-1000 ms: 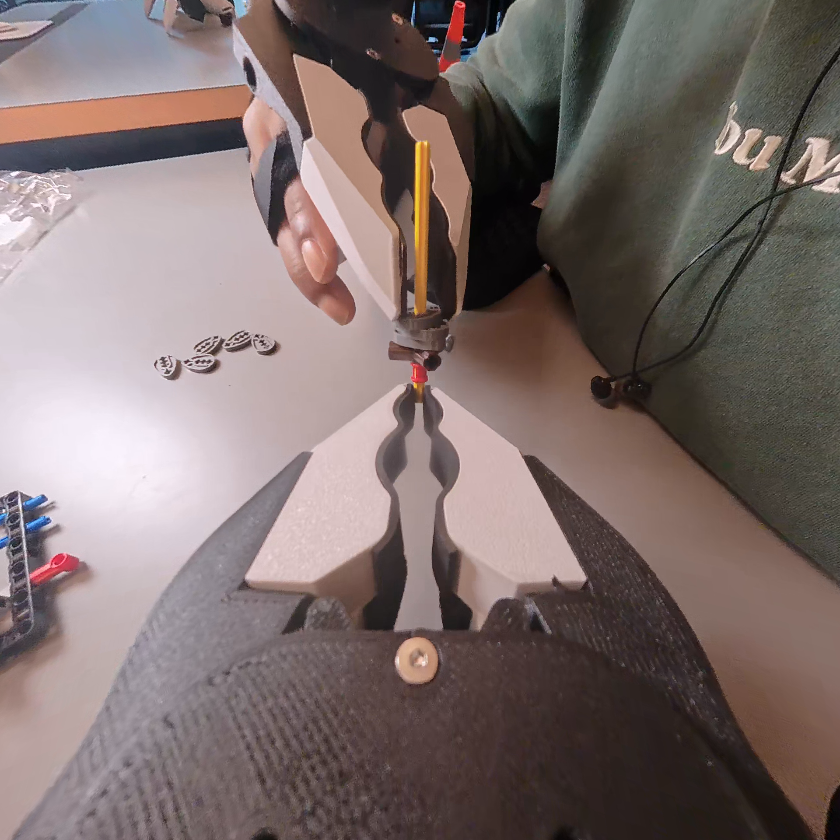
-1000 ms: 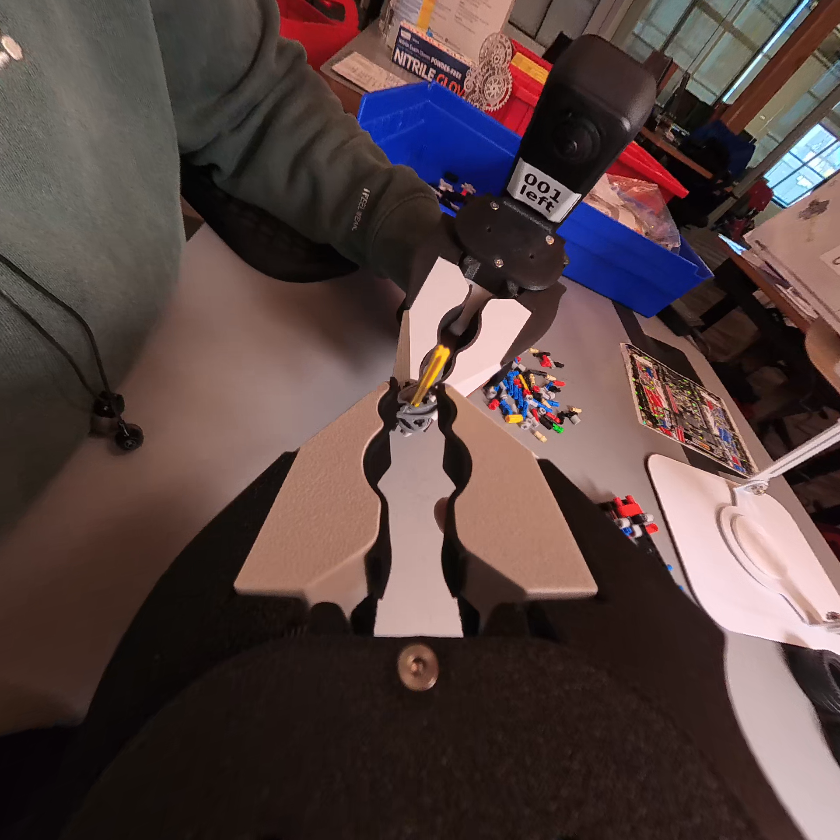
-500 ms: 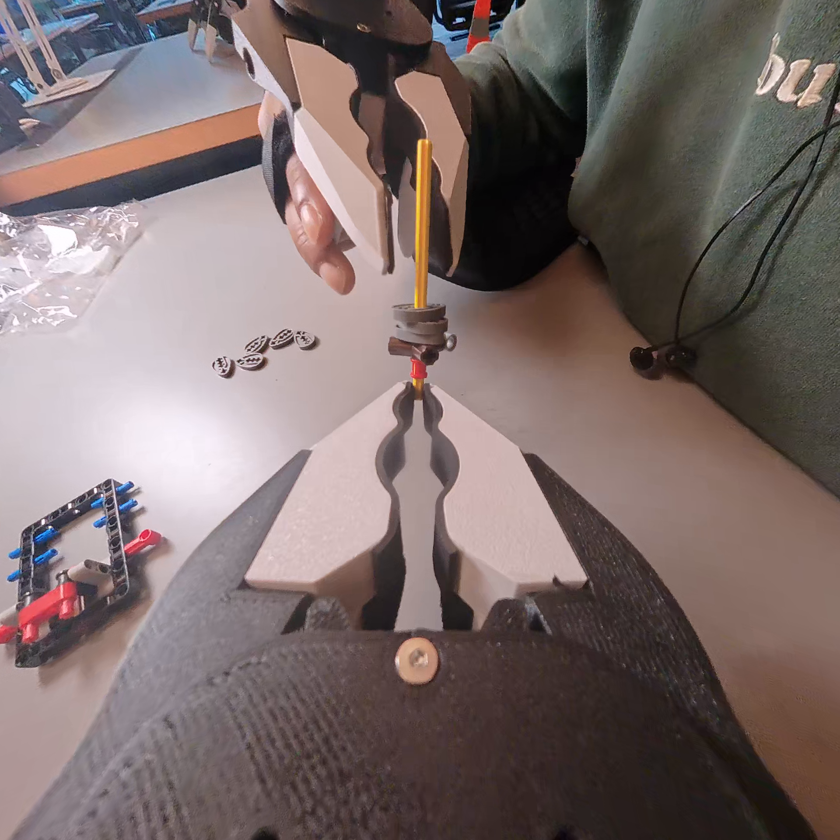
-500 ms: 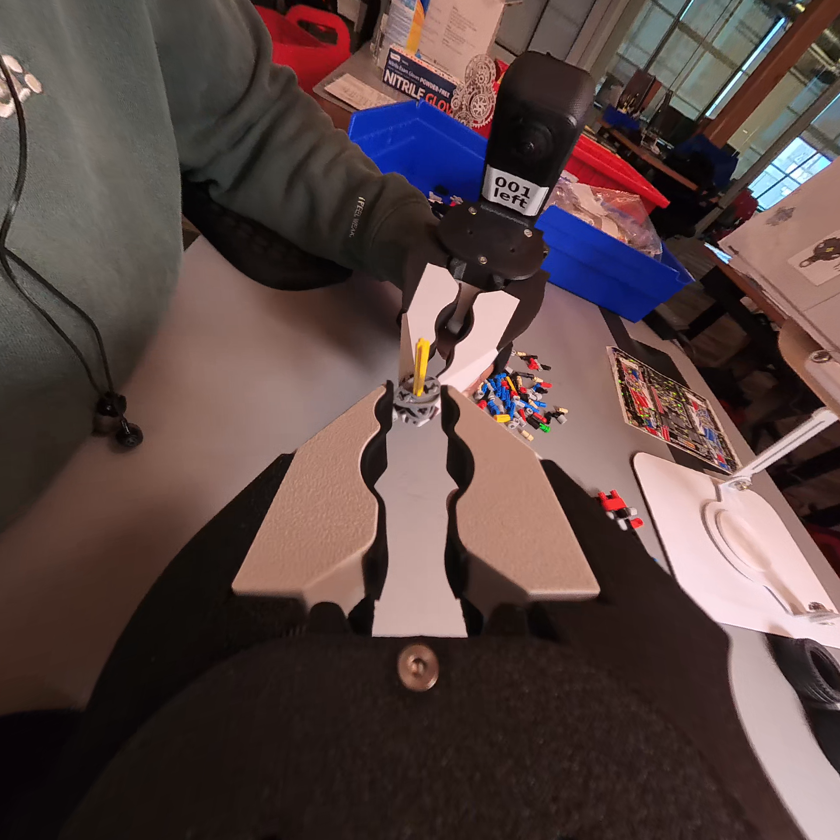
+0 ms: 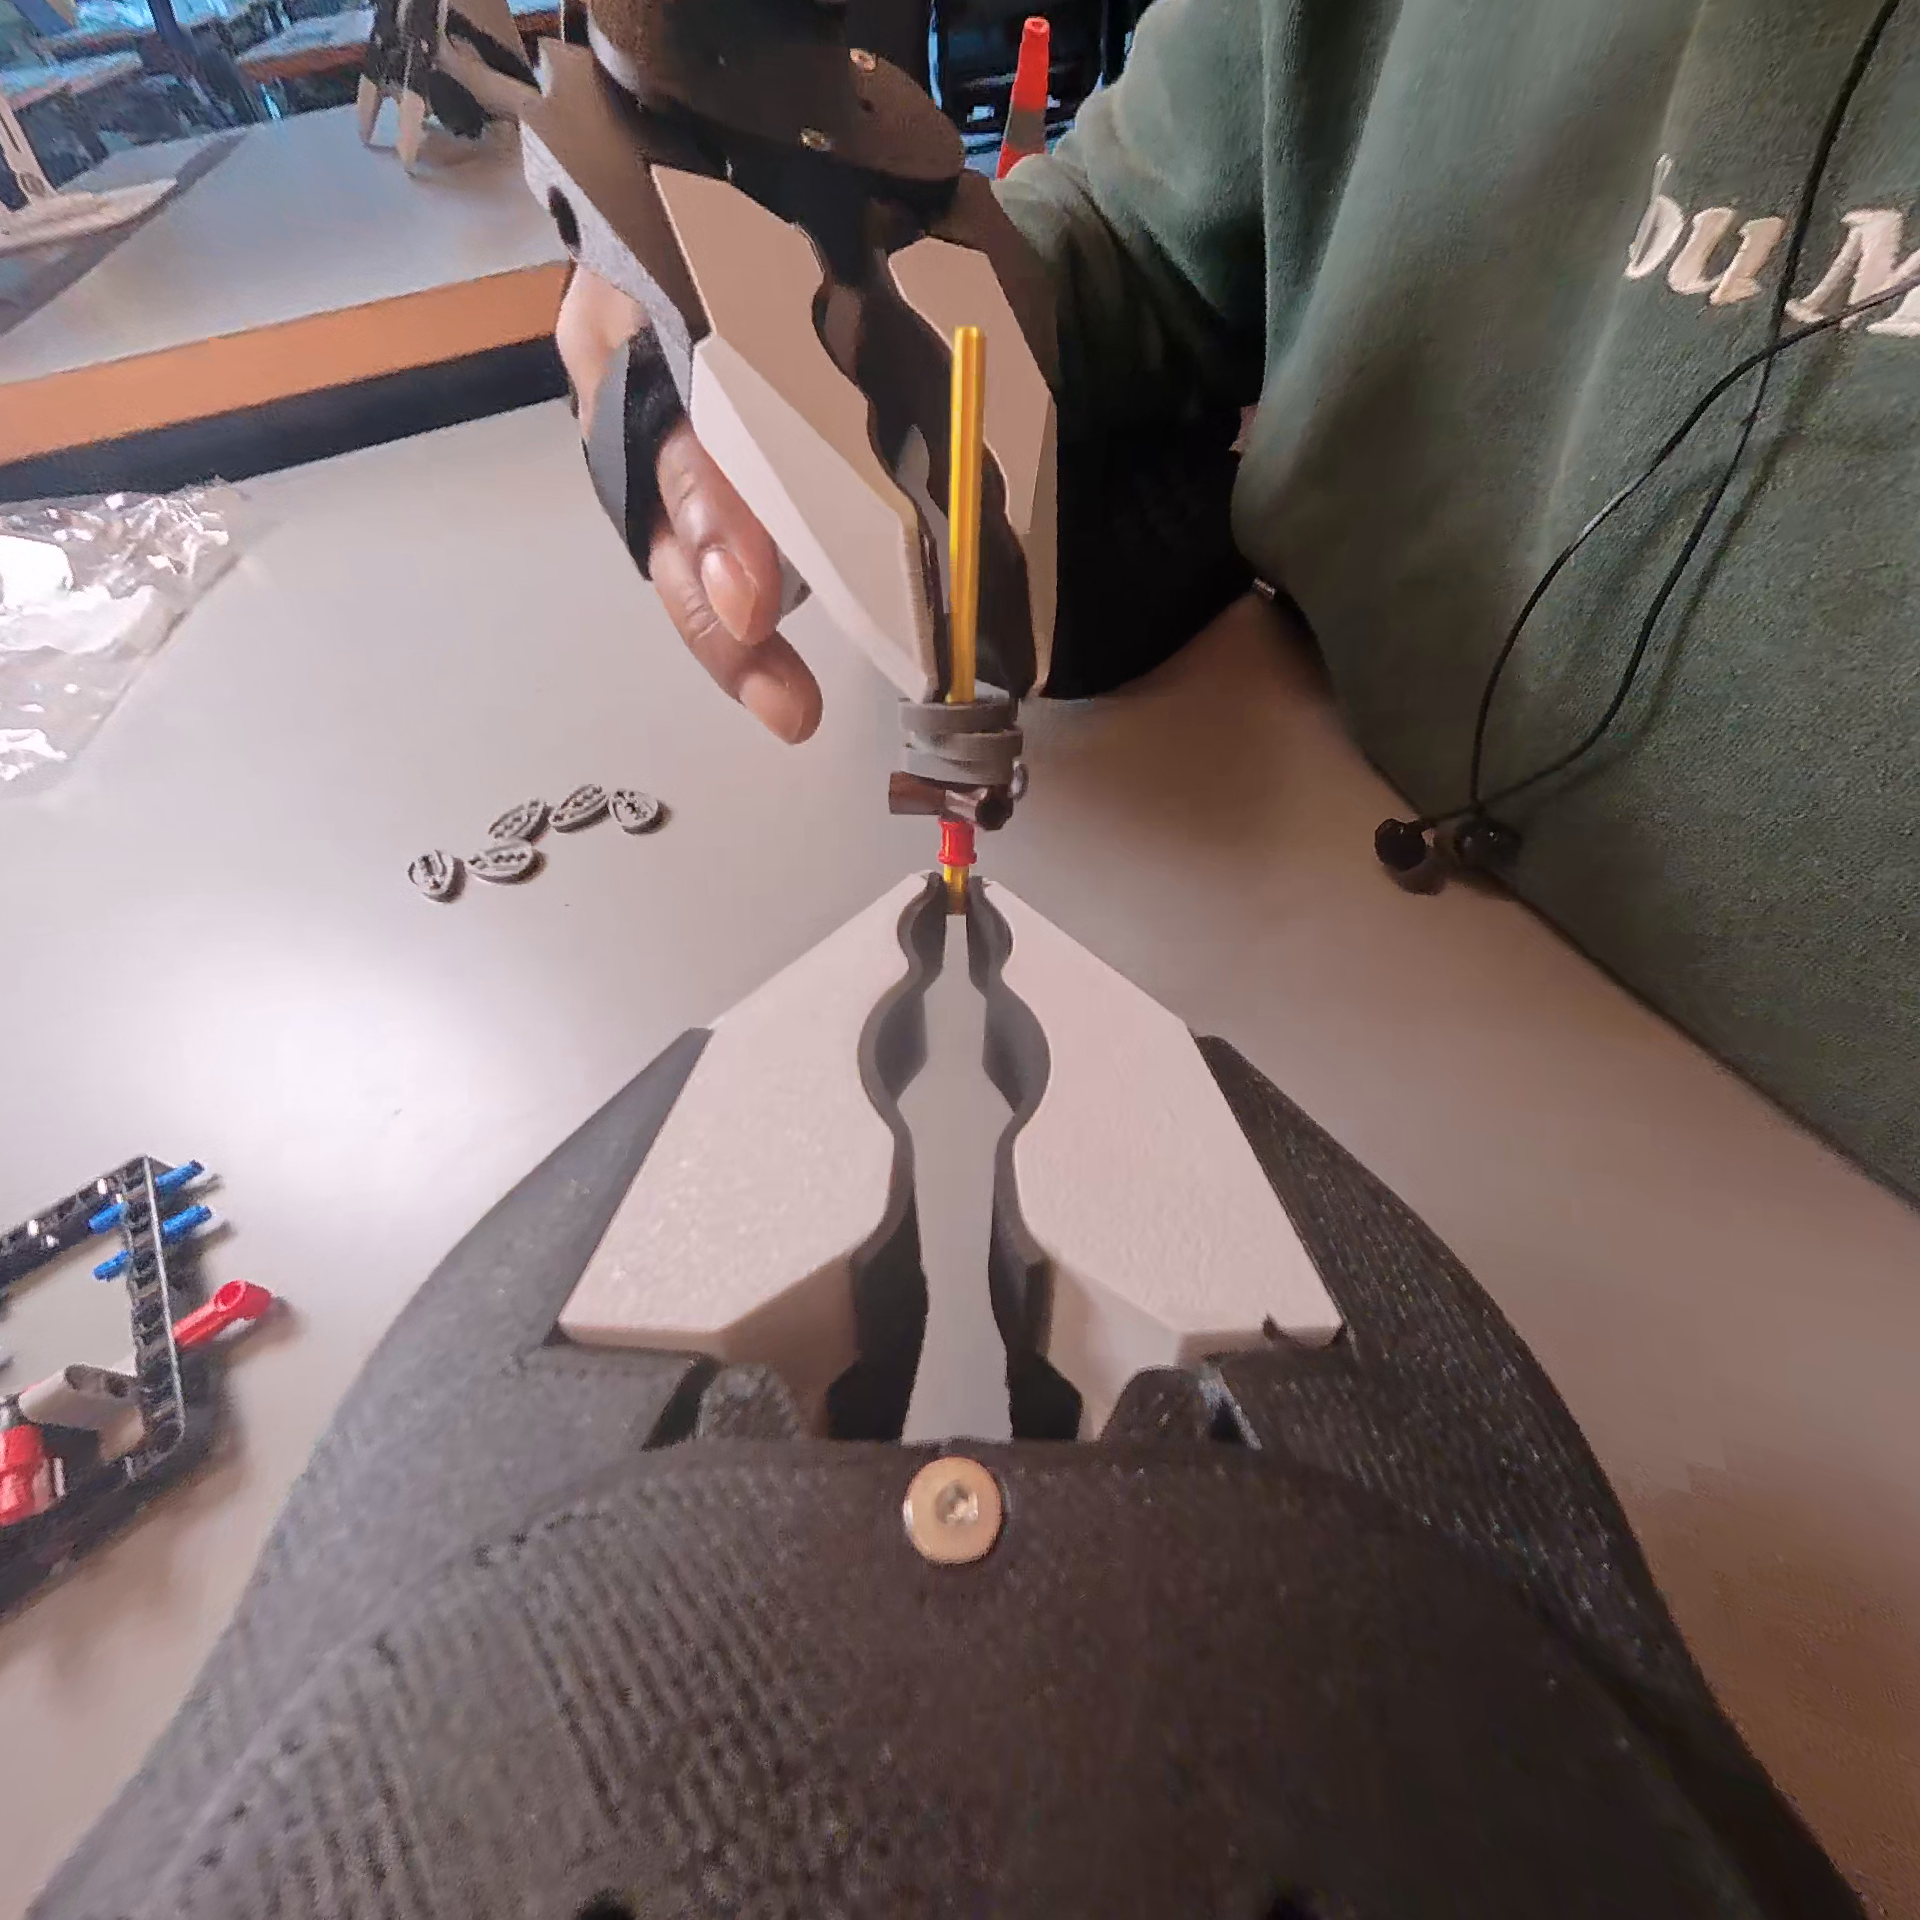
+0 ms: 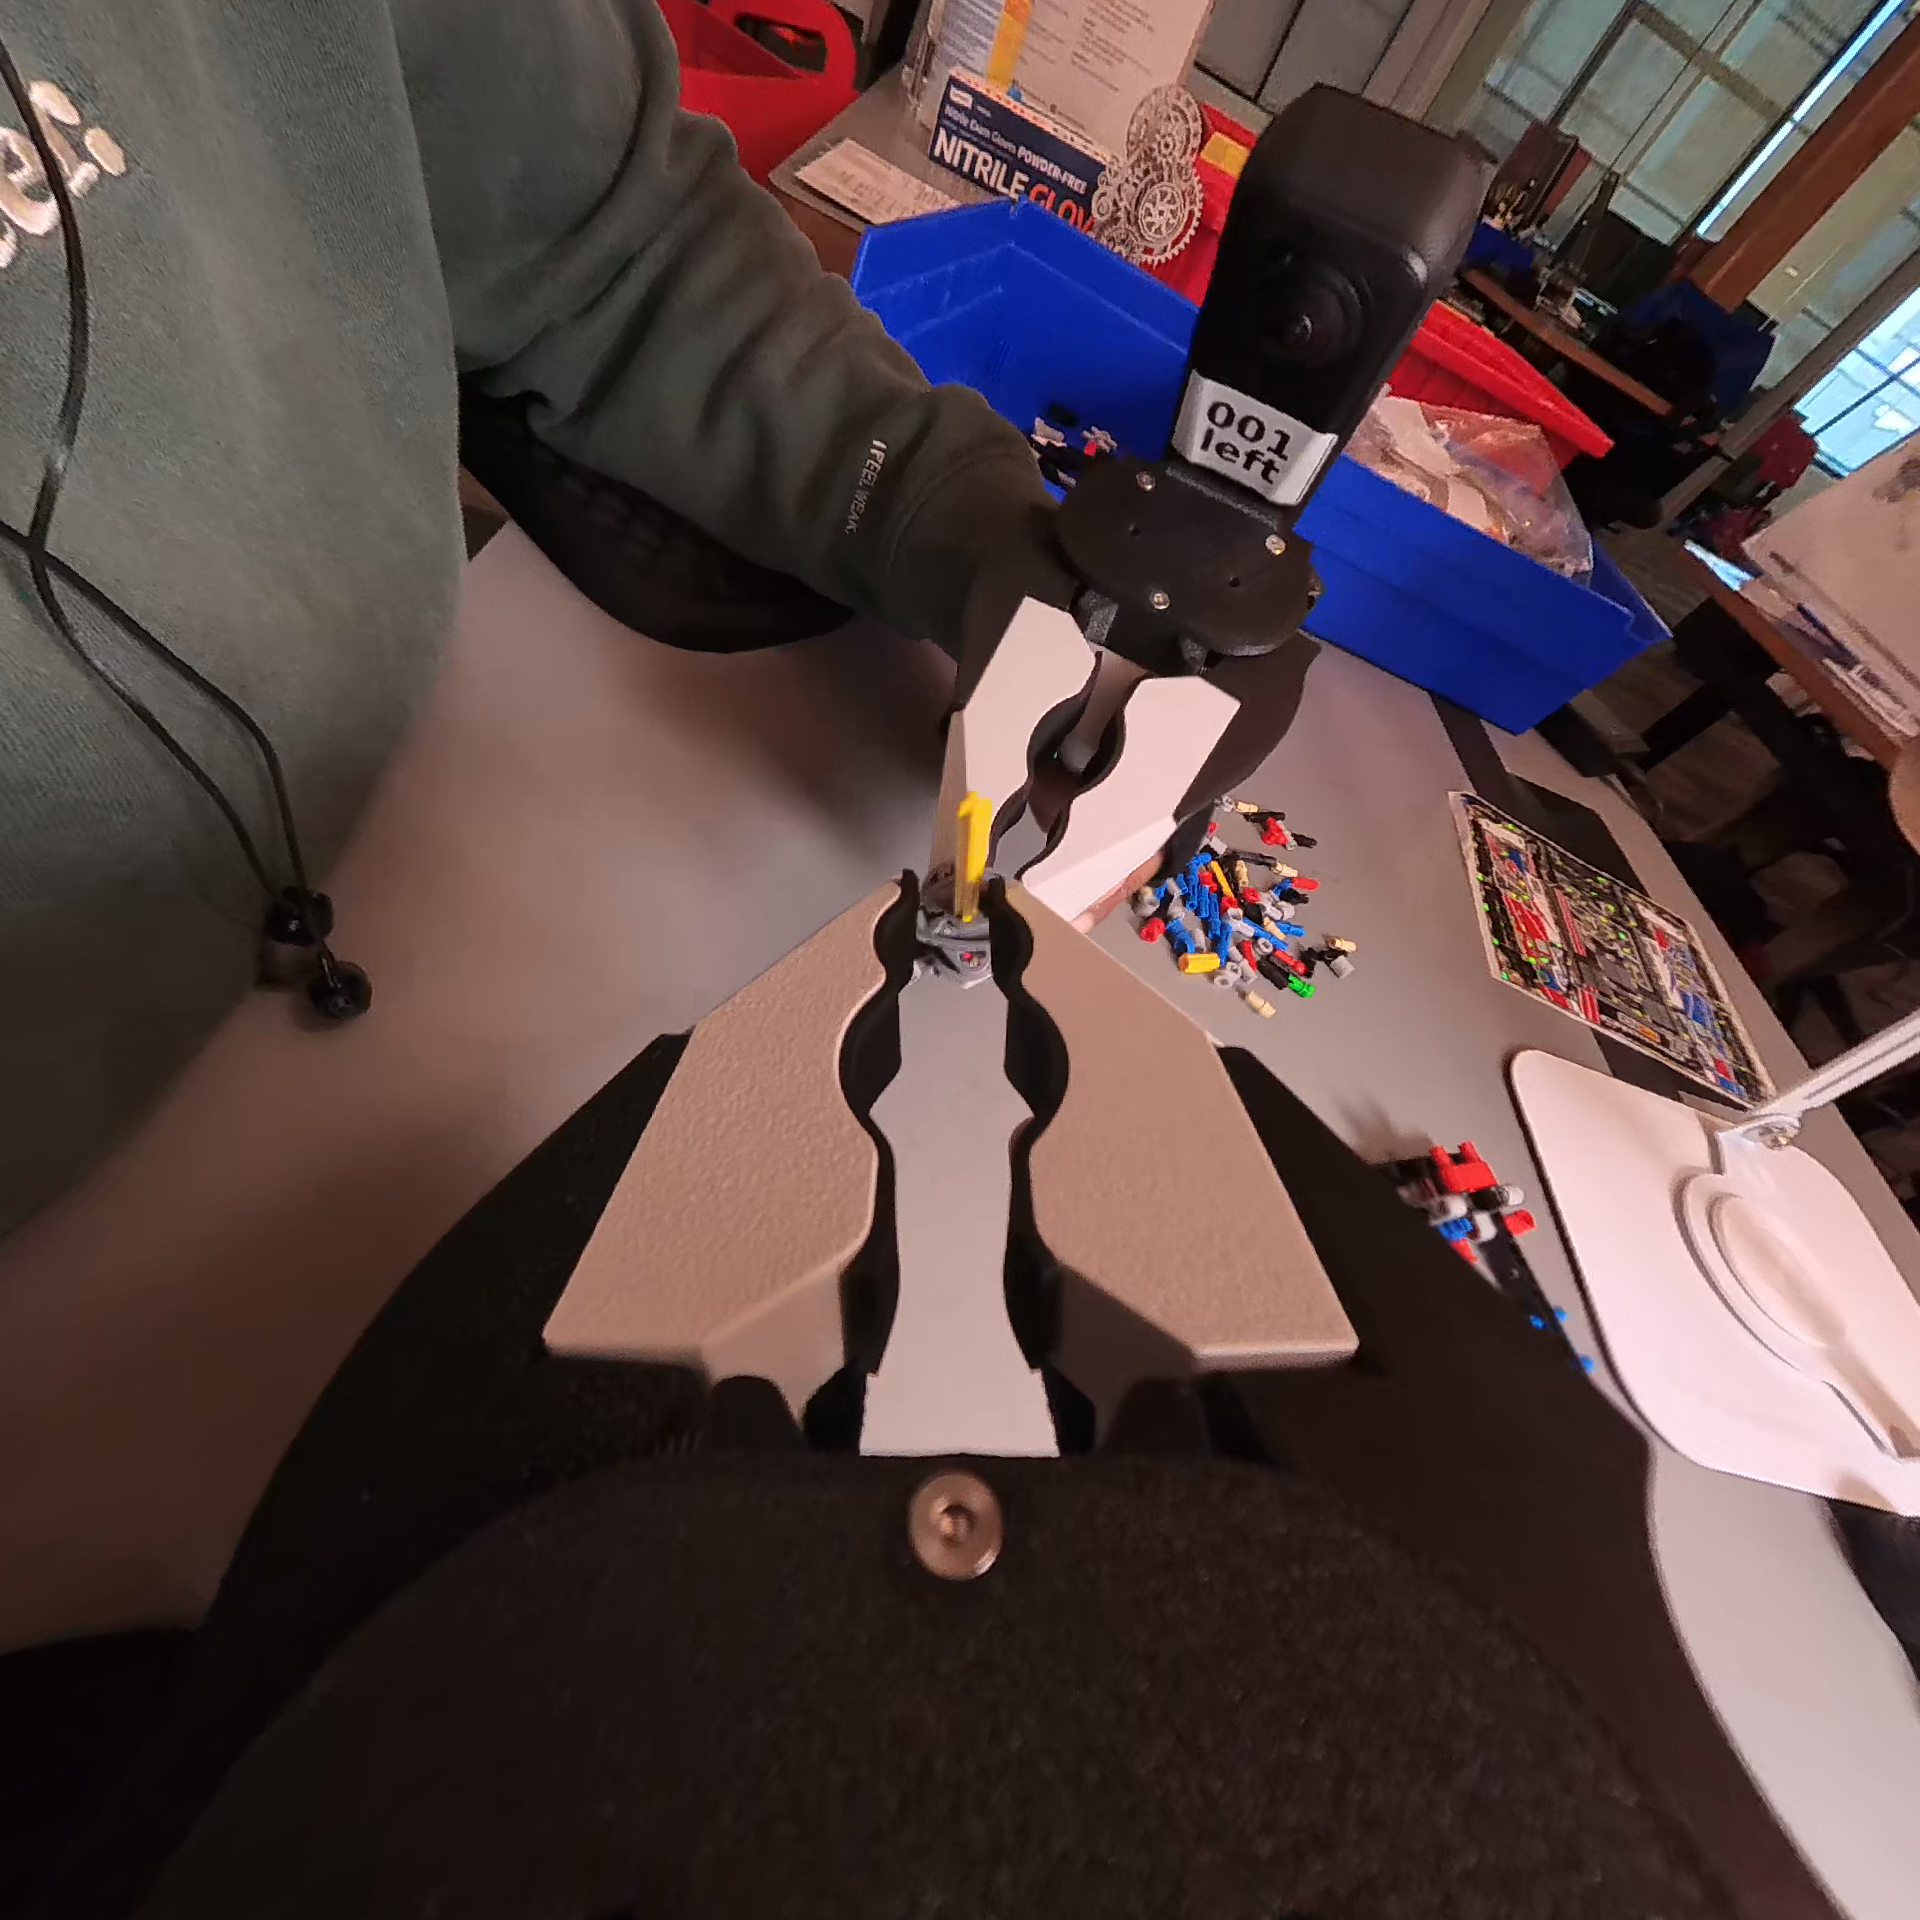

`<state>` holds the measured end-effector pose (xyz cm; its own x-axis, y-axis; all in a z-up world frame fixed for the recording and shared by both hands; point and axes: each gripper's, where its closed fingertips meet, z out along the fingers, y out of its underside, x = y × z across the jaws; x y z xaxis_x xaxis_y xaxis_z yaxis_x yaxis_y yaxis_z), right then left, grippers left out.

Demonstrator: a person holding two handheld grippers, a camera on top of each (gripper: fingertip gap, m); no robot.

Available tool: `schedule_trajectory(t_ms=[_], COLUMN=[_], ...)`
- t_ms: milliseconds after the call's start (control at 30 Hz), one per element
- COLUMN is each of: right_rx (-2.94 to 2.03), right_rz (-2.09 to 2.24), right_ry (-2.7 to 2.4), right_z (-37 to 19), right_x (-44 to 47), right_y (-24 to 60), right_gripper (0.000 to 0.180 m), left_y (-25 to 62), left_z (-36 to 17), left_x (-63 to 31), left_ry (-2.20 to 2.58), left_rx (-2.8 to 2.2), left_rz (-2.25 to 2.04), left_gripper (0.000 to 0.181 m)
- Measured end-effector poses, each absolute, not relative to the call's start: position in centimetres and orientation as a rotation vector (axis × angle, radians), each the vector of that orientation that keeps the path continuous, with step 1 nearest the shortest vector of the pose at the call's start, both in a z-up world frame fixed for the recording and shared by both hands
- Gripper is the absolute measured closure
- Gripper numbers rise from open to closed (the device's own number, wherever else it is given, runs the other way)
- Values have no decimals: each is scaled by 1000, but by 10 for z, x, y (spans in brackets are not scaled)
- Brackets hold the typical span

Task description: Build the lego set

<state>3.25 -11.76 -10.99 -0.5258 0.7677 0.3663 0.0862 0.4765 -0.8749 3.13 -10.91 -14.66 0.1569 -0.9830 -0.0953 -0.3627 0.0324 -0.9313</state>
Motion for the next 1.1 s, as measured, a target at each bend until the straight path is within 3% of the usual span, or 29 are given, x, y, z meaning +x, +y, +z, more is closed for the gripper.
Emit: schedule_trajectory(t_ms=[200, 533, 1100], right_rx=[-668, -628, -617], right_rz=[1095, 1089, 1120], right_ry=[-1885, -1878, -1921], right_z=[-91, -89, -97], right_x=[35, 35, 34], right_y=[-124, -138, -147], right_gripper=[148, 158, 158], left_y=[-118, -126, -136], left_z=[-126, -119, -127], left_x=[36, 45, 47], left_ry=[1348, 1363, 1396], left_rx=[-1332, -1238, -1255], left_rz=[-874, -904, -1015], left_gripper=[179, 179, 179])
